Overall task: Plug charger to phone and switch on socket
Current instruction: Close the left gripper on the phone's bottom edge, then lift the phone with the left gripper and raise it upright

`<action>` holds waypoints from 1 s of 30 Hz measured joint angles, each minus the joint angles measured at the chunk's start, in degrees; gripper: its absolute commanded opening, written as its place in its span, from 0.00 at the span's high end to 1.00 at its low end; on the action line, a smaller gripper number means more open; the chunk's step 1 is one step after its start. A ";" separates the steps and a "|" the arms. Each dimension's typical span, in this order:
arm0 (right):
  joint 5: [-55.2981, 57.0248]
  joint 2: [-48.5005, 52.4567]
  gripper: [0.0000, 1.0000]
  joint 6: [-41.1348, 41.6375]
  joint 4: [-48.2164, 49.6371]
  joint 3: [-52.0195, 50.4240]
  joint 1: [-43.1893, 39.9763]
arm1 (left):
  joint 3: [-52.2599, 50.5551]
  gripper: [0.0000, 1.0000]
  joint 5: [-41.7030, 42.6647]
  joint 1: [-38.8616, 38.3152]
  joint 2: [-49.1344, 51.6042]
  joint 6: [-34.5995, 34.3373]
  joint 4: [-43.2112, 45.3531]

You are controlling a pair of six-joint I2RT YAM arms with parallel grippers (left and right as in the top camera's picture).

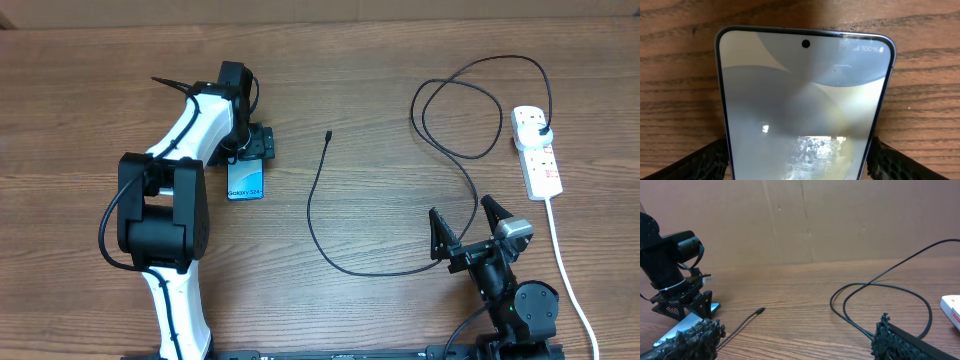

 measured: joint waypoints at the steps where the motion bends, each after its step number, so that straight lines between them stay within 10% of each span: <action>1: 0.00 0.00 0.00 0.02 0.00 0.00 0.00 | -0.02 0.12 -0.11 0.00 0.00 0.00 -0.02; 30: 0.00 0.00 0.00 0.02 -0.02 0.00 0.00 | 4.83 0.21 0.68 0.09 2.40 0.83 -9.81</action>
